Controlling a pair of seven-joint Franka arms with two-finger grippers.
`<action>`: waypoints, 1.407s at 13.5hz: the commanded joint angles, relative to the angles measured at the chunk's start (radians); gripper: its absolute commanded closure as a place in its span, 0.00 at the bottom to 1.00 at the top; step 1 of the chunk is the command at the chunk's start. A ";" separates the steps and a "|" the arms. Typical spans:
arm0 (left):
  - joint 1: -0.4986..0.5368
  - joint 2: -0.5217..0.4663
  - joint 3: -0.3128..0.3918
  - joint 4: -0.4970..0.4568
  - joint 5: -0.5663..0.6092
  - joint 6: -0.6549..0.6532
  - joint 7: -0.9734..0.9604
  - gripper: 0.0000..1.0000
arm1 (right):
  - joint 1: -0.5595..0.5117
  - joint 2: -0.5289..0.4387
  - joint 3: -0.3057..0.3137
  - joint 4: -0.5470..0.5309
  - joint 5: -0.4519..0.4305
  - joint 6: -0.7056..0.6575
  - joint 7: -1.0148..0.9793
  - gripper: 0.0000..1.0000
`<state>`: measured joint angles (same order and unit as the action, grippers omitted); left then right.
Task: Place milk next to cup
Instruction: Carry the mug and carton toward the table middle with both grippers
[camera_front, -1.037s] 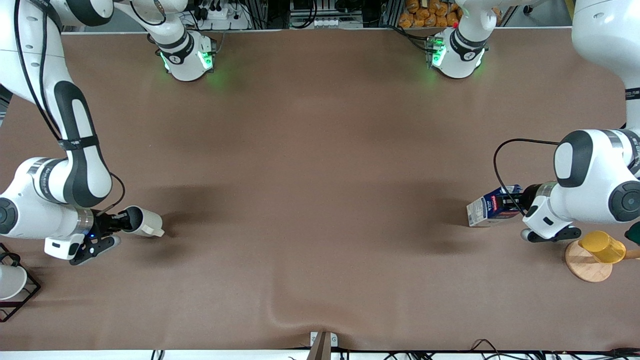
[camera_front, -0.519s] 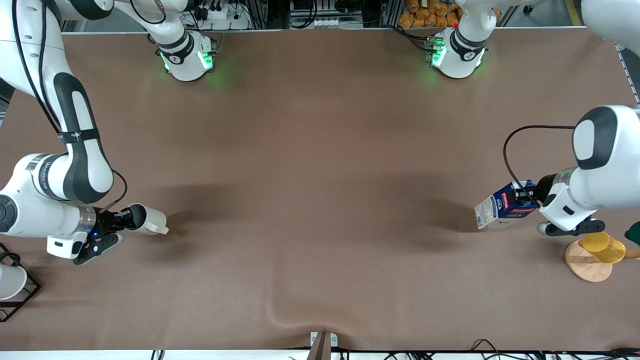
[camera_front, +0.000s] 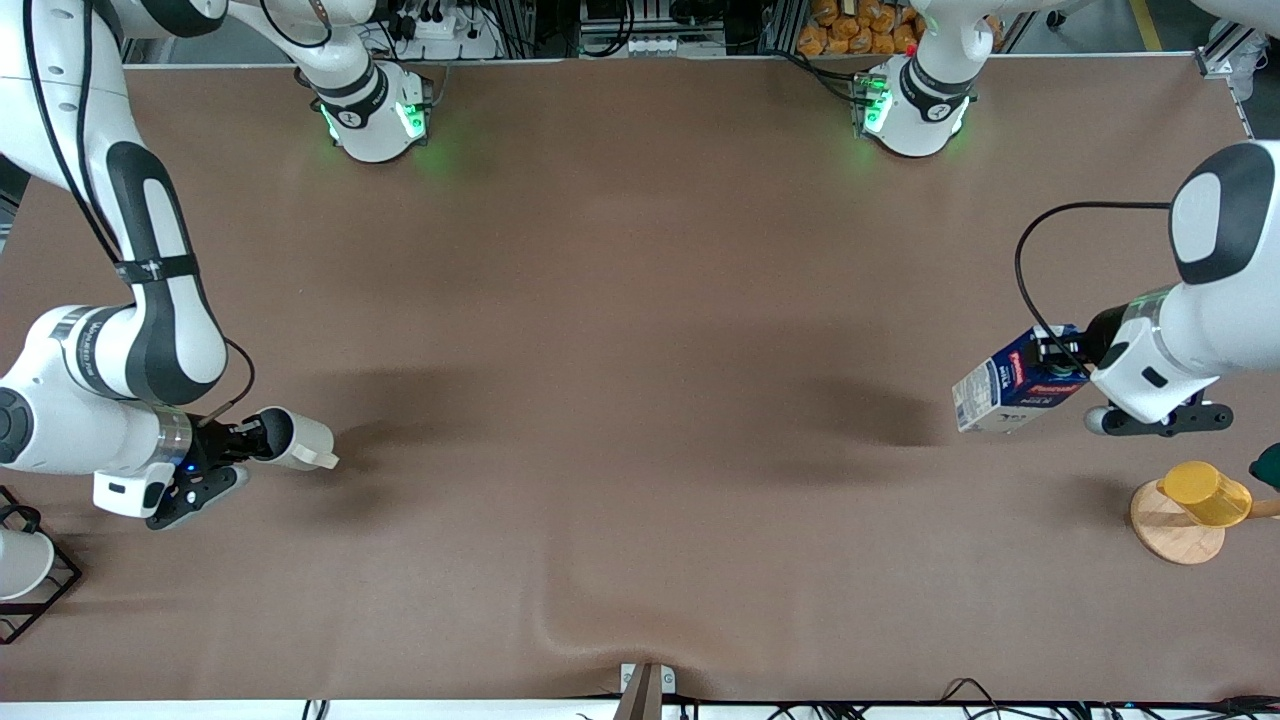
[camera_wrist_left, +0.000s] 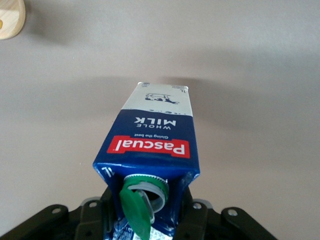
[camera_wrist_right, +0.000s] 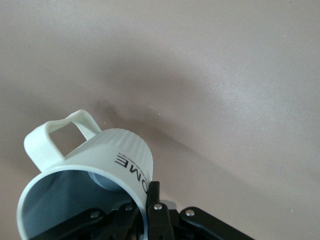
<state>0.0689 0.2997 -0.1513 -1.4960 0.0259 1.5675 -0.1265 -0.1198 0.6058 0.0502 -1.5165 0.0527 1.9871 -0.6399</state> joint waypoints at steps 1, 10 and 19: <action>0.003 -0.039 -0.023 0.038 -0.021 -0.084 -0.007 0.50 | 0.017 -0.054 0.026 -0.014 0.009 -0.053 -0.004 1.00; 0.003 -0.152 -0.068 0.045 -0.021 -0.149 -0.007 0.50 | 0.330 -0.097 0.028 -0.014 0.009 -0.113 0.590 1.00; 0.000 -0.149 -0.070 0.046 -0.090 -0.228 -0.007 0.51 | 0.600 -0.038 0.028 0.028 0.009 -0.015 0.971 0.97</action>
<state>0.0667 0.1607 -0.2175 -1.4468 -0.0391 1.3739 -0.1265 0.4239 0.5423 0.0852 -1.5170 0.0575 1.9388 0.2780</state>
